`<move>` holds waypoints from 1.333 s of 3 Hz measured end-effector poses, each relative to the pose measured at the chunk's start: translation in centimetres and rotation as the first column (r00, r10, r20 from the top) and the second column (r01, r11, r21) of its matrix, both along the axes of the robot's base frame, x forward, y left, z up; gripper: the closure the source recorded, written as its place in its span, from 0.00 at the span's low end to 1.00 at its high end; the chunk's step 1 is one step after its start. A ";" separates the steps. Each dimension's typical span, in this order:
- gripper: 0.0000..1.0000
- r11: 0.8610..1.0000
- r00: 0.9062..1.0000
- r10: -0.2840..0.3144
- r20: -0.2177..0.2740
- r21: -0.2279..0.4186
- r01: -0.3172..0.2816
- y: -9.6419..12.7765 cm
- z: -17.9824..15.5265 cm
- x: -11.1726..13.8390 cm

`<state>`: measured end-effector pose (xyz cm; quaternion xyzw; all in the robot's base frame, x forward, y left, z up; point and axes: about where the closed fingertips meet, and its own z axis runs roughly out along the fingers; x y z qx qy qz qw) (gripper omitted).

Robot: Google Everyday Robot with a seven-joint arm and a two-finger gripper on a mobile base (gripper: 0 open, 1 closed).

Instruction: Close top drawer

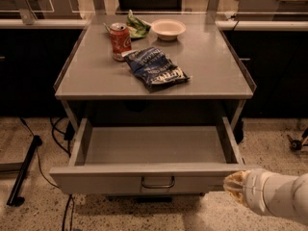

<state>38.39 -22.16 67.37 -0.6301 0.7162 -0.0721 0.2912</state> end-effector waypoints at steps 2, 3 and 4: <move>1.00 1.000 1.000 0.016 0.019 -0.013 -0.015 0.2 -0.2 0.4; 1.00 1.000 0.998 0.019 0.058 0.002 -0.019 0.5 -0.6 1.5; 1.00 1.000 0.995 0.026 0.093 0.013 -0.027 1.1 -0.8 2.7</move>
Offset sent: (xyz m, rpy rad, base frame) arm 0.0127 0.0016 -0.0088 -0.0081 -0.0506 0.0182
